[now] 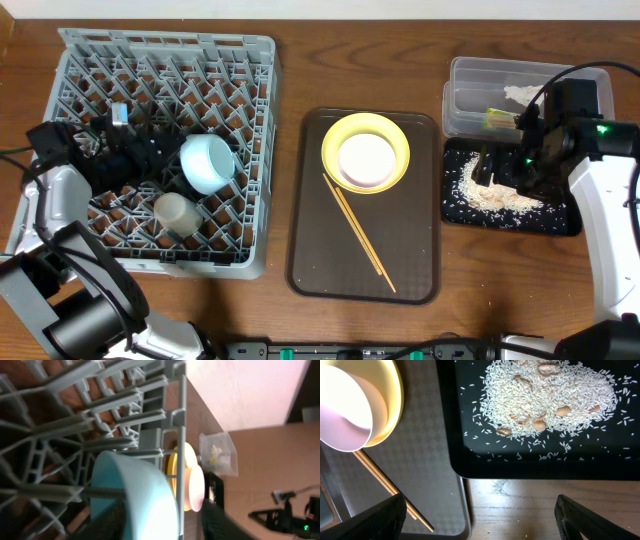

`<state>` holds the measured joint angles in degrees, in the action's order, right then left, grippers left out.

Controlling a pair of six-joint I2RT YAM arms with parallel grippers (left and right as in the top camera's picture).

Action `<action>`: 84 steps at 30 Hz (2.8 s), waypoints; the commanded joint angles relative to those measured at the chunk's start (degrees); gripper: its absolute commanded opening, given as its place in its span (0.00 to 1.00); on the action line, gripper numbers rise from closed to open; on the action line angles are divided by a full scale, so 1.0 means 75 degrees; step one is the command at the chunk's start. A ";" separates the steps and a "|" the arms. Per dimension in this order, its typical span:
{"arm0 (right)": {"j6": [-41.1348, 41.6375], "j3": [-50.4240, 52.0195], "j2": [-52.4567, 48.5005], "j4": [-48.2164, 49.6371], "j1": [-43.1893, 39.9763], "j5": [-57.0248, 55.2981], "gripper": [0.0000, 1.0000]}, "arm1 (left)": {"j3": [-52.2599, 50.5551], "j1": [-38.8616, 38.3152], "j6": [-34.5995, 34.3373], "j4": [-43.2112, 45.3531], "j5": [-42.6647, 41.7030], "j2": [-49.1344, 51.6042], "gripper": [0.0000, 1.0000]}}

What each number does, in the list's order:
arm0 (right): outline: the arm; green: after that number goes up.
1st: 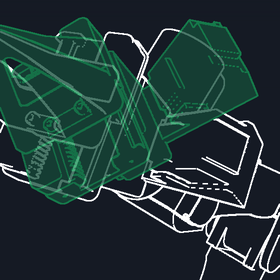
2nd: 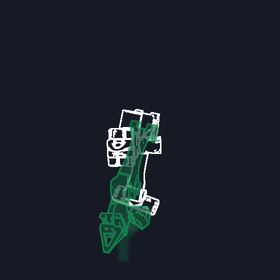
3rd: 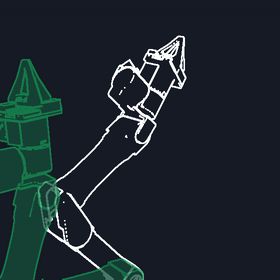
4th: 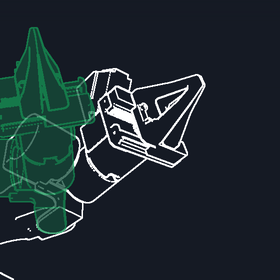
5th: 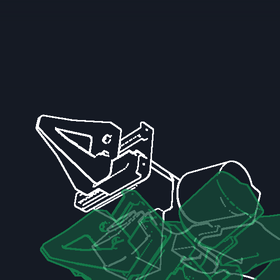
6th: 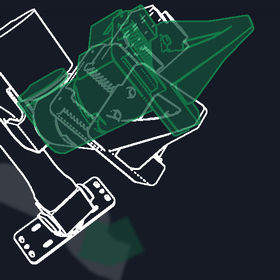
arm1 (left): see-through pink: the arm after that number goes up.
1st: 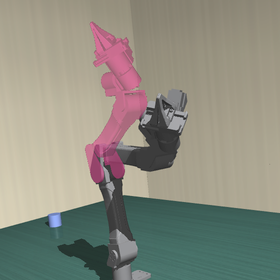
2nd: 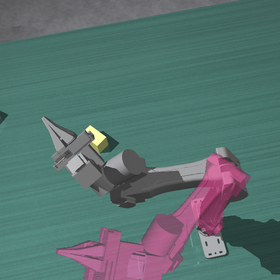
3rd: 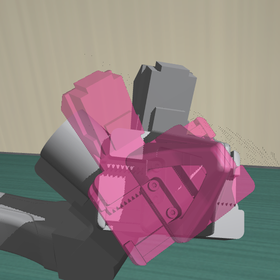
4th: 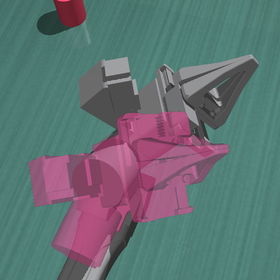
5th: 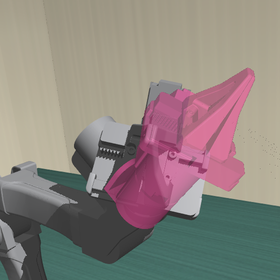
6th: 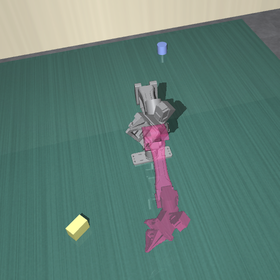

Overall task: Sort waste into correct bins and load items into the dishwasher
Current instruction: 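Withdraw left gripper from rack and reach toward yellow plate, then grasp rim of pink bowl on yellow plate with left gripper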

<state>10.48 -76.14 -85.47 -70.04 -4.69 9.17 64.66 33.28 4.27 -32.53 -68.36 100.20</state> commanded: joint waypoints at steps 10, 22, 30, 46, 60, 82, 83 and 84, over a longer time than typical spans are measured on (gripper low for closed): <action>-0.0035 -0.0134 0.0146 -0.0076 -0.0038 -0.0058 0.92 | 0.0169 0.0146 -0.0393 0.0265 0.0393 -0.0927 0.63; 0.0032 -0.0134 0.0146 -0.0102 -0.0125 -0.0790 0.93 | 0.0169 -0.1731 -0.1396 0.0242 0.3748 -0.3194 0.88; 0.0026 -0.0134 0.0146 -0.0149 -0.0533 -0.0790 0.96 | 0.1198 -0.4951 -0.1734 -0.0294 0.6408 -0.2847 0.90; 0.0026 -0.0134 0.0146 -0.0149 -0.0536 -0.0790 0.99 | 0.2416 -0.8661 -0.0769 -0.0321 0.8416 -0.0146 0.95; 0.0026 -0.0134 0.0146 -0.0152 -0.0530 -0.0787 0.99 | 0.2410 -0.9809 -0.0769 0.0478 0.8408 0.1682 0.94; 0.0026 -0.0134 0.0146 -0.0181 -0.0530 -0.0761 0.99 | 0.2410 -0.9914 -0.0769 0.0758 1.0264 0.2428 0.08; 0.0026 -0.0131 0.0146 -0.0181 -0.0530 -0.0758 0.99 | 0.2413 -0.9914 -0.0769 0.0766 1.0264 0.2425 0.08; 0.0026 -0.0134 0.0146 -0.0181 -0.0530 -0.0758 0.99 | 0.2413 -0.9917 -0.0769 0.0787 1.0264 0.2398 0.08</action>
<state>10.44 -76.14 -85.43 -71.31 -8.40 3.81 82.08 -41.30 -1.41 -26.74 6.92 118.52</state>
